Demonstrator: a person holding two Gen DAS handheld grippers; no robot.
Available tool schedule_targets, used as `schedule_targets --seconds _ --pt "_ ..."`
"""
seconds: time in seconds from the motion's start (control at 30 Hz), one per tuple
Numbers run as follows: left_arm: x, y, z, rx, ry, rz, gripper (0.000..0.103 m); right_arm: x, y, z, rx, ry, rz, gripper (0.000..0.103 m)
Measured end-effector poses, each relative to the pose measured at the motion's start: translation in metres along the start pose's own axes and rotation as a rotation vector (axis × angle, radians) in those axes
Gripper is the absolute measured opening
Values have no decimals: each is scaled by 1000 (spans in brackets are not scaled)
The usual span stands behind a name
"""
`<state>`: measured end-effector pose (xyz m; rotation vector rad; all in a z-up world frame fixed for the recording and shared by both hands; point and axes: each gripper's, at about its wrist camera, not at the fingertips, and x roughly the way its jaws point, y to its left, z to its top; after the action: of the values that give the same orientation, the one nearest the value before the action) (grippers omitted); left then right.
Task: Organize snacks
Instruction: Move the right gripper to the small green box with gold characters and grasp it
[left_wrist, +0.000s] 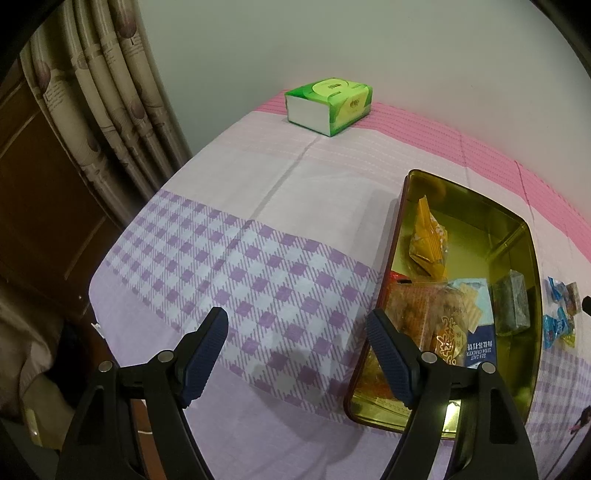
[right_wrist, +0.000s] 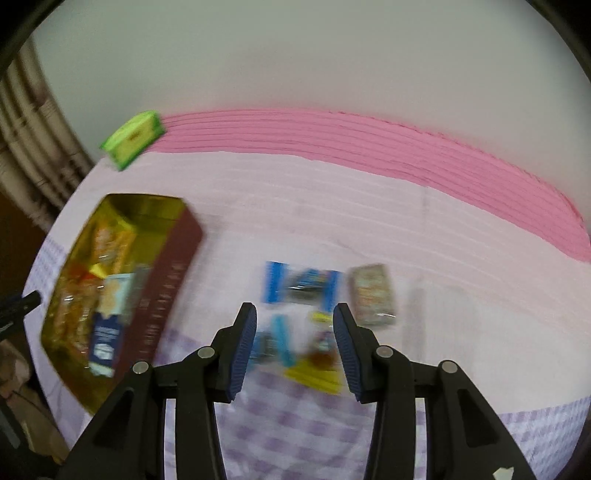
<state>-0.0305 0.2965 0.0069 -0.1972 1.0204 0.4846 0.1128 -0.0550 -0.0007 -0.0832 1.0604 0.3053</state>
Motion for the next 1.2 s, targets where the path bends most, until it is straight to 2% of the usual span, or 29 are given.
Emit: schedule_targets --seconds 0.23,0.37,0.73,0.97,1.2 --pt "2 -6 -1 32 0 -4 78 16 -37 -7 42 23 -64 41" --pt "1 -8 -1 31 -4 -29 78 25 -46 -7 59 37 -47 41" --pt "-1 -17 -1 59 -34 -28 78 55 -48 3 32 61 -46 41" --pt "3 -25 -5 96 -31 -3 78 61 -47 1 17 45 -20 31" --pt "0 -38 -7 138 -34 -10 78 54 -47 -13 -12 18 -35 29"
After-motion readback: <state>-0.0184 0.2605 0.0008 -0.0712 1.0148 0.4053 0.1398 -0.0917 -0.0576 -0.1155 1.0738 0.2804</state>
